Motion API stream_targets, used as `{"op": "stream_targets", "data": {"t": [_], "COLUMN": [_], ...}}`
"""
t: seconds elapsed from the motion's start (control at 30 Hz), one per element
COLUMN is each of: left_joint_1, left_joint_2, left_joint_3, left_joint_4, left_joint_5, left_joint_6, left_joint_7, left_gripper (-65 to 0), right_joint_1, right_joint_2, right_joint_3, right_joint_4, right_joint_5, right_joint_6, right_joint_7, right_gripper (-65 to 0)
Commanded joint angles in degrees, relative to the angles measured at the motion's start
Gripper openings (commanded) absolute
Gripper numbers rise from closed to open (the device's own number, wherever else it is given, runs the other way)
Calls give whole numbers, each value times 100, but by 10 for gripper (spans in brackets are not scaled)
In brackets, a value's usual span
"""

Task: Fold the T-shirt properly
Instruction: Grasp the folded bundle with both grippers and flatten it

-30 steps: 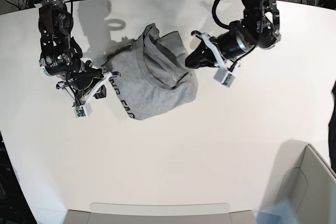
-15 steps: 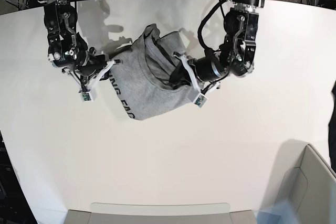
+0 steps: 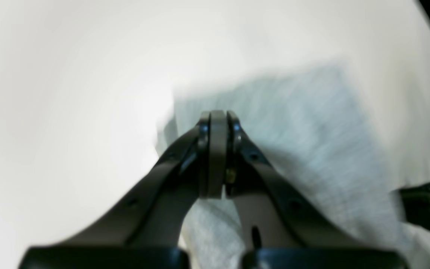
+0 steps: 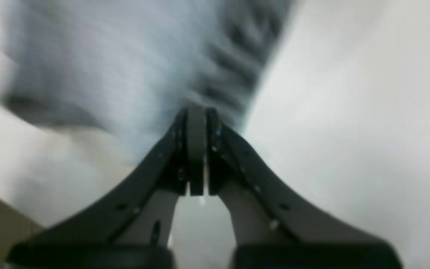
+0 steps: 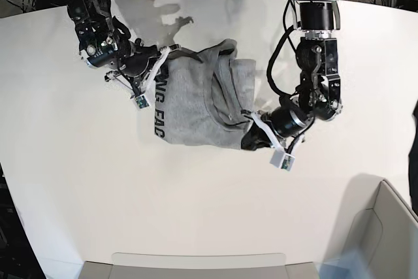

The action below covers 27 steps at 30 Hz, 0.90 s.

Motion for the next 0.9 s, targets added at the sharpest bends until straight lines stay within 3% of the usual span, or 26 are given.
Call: {"op": "stream_targets", "data": {"t": [0.0,0.23,0.37,0.5,0.67,0.87], "left_joint_1": [87,1177,1836,1968,1924,1546], "left_joint_2": [-5,-5,-198,-365,-347,-330], "left_joint_3": [-9,202,879,1855,2207,2189], "left_joint_4": [351,1389,1881,1863,1318,422], "left_joint_5": [-107,-72,-72,-63,-19,1036], "left_joint_6": [-46,-46,-46,-46,-46,-38], "left_joint_7": [12,715,733,724,707,373], "left_gripper": [-650,-650,-650,-650,-650,-650], "right_joint_1": [219,1520,2382,2944,3103,2830], "right_joint_2": [84,75,-65,-206,-259,-312], "right_joint_3": [267,399,-49,-638,-1069,-1183], "right_joint_4": [141,-791,-1881,-3051,-3833,-3974], "right_joint_5": [-63,-55,-72,-99,-318,-512], "right_joint_6": [-23,-14,91,100,100,100], "right_joint_7": [144,144,170,698,1041,1005], "right_gripper": [-629,-628,-628,-629,-629,-629]}}
